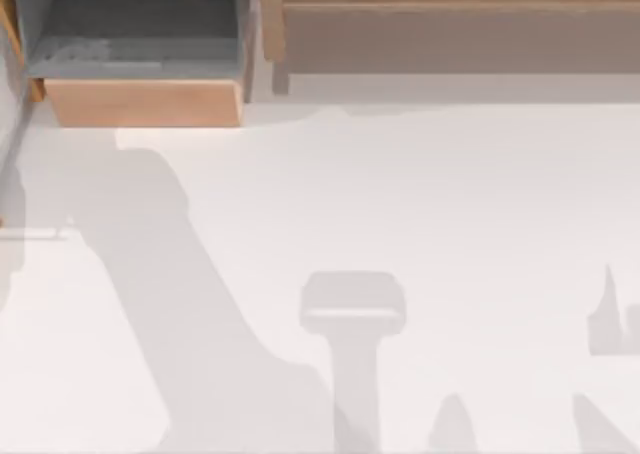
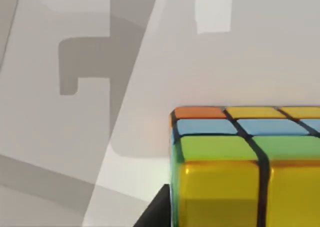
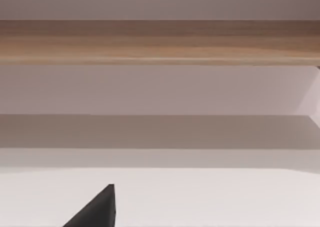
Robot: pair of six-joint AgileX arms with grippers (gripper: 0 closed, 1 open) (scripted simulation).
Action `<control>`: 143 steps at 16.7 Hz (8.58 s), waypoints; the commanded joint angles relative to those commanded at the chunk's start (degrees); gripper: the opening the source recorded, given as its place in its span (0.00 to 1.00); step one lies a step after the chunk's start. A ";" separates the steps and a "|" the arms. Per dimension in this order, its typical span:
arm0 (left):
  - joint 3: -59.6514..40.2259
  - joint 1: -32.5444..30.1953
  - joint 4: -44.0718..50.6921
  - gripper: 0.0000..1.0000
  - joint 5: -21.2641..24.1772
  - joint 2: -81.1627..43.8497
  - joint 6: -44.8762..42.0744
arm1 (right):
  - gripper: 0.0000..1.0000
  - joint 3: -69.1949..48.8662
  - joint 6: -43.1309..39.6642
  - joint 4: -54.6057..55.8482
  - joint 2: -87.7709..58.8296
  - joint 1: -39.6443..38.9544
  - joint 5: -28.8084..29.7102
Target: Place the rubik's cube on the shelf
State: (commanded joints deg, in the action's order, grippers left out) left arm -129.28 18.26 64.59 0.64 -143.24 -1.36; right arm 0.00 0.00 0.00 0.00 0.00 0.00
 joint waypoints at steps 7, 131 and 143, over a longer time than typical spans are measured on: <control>0.00 0.00 0.00 0.00 0.00 0.00 0.00 | 1.00 0.00 0.00 0.00 0.00 0.00 0.00; 61.82 -35.13 -148.94 1.00 -0.72 31.90 -49.17 | 1.00 0.00 0.00 0.00 0.00 0.00 0.00; 99.44 20.09 -155.67 1.00 35.05 36.15 -83.93 | 1.00 0.00 0.00 0.00 0.00 0.00 0.00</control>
State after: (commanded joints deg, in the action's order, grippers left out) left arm -29.84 38.34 -91.08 35.69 -107.09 -85.29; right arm 0.00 0.00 0.00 0.00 0.00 0.00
